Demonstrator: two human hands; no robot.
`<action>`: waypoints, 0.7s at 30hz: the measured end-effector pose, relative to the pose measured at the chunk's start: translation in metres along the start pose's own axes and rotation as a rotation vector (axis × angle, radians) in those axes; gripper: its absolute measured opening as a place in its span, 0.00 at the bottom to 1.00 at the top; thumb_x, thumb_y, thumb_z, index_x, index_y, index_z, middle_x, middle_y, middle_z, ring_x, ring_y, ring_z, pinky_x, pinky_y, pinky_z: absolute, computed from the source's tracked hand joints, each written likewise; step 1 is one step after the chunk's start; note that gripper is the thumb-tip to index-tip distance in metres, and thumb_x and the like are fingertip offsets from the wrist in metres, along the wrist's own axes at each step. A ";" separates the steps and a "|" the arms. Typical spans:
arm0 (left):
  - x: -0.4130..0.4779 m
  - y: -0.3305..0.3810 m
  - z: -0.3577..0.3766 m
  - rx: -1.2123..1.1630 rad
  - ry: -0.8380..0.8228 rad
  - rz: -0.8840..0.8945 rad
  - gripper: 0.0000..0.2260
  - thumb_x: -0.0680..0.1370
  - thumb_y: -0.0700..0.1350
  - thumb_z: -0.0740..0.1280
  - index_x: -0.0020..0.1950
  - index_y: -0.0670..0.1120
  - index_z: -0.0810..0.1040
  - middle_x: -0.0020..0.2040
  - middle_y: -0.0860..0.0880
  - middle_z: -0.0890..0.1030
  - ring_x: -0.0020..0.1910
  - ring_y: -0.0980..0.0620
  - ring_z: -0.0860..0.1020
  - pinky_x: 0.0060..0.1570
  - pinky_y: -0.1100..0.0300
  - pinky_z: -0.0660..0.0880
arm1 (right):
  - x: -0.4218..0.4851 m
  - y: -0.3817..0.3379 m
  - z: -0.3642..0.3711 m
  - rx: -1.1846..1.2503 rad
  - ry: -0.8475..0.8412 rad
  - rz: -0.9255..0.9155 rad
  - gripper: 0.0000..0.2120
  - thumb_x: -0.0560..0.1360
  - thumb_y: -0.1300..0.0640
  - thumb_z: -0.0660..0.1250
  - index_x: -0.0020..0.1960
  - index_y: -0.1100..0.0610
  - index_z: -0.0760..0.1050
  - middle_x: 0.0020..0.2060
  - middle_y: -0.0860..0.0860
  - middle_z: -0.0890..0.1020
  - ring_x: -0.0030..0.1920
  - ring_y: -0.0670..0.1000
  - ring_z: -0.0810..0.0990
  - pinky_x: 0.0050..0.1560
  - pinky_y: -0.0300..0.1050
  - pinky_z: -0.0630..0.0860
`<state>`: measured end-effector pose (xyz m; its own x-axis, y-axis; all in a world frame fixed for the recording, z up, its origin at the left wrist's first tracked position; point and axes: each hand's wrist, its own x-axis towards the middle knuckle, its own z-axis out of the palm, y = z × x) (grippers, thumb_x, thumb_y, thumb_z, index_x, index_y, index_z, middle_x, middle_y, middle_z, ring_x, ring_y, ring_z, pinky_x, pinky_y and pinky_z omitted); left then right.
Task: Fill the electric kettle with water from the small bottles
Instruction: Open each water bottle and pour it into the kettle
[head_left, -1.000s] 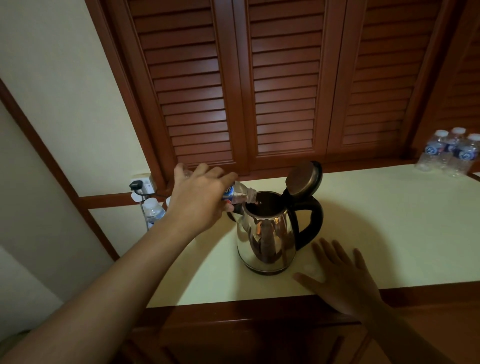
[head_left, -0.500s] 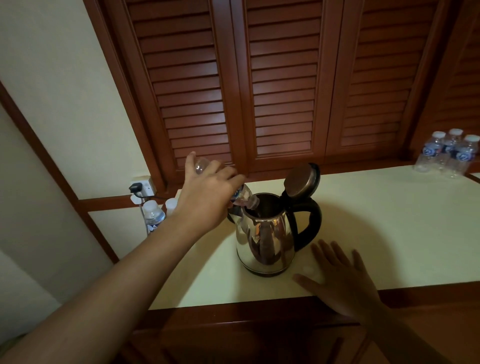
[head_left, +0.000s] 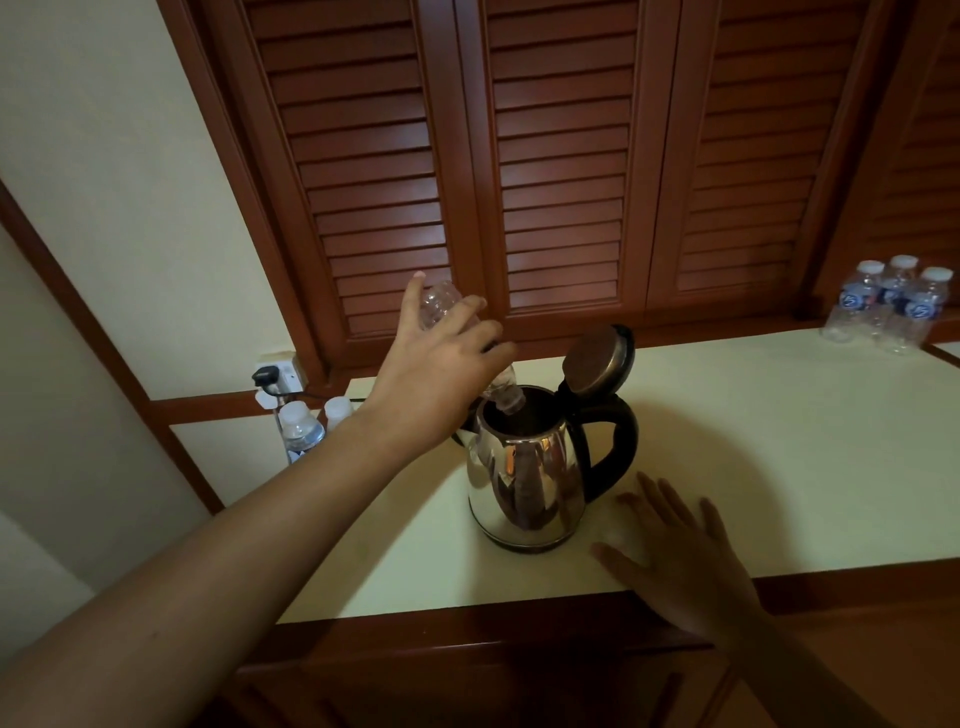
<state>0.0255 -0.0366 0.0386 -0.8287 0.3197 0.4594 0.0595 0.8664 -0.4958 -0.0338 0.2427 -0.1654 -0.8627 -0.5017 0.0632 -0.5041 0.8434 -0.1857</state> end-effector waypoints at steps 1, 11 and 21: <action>0.001 0.000 0.000 0.001 0.006 0.012 0.25 0.72 0.36 0.69 0.68 0.52 0.79 0.66 0.49 0.80 0.76 0.41 0.68 0.72 0.21 0.49 | 0.000 0.000 0.000 0.001 0.004 -0.005 0.40 0.74 0.23 0.40 0.80 0.42 0.49 0.82 0.45 0.43 0.80 0.48 0.38 0.79 0.62 0.41; 0.006 0.001 -0.002 0.078 -0.001 0.134 0.20 0.77 0.39 0.61 0.67 0.52 0.80 0.63 0.50 0.80 0.75 0.42 0.69 0.74 0.23 0.46 | 0.001 0.005 0.002 0.149 0.067 -0.055 0.26 0.77 0.28 0.51 0.67 0.39 0.70 0.79 0.37 0.55 0.81 0.47 0.45 0.79 0.57 0.43; -0.037 -0.002 -0.008 -0.020 -0.048 -0.175 0.25 0.72 0.62 0.73 0.65 0.51 0.82 0.53 0.50 0.85 0.53 0.43 0.79 0.51 0.46 0.71 | -0.030 -0.035 -0.044 0.710 0.340 -0.093 0.15 0.73 0.43 0.70 0.58 0.44 0.80 0.49 0.39 0.81 0.53 0.38 0.78 0.50 0.28 0.72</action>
<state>0.0610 -0.0470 0.0286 -0.8531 0.1451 0.5012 -0.0772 0.9149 -0.3963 0.0076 0.2364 -0.1179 -0.8408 -0.3817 0.3839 -0.5276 0.4189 -0.7391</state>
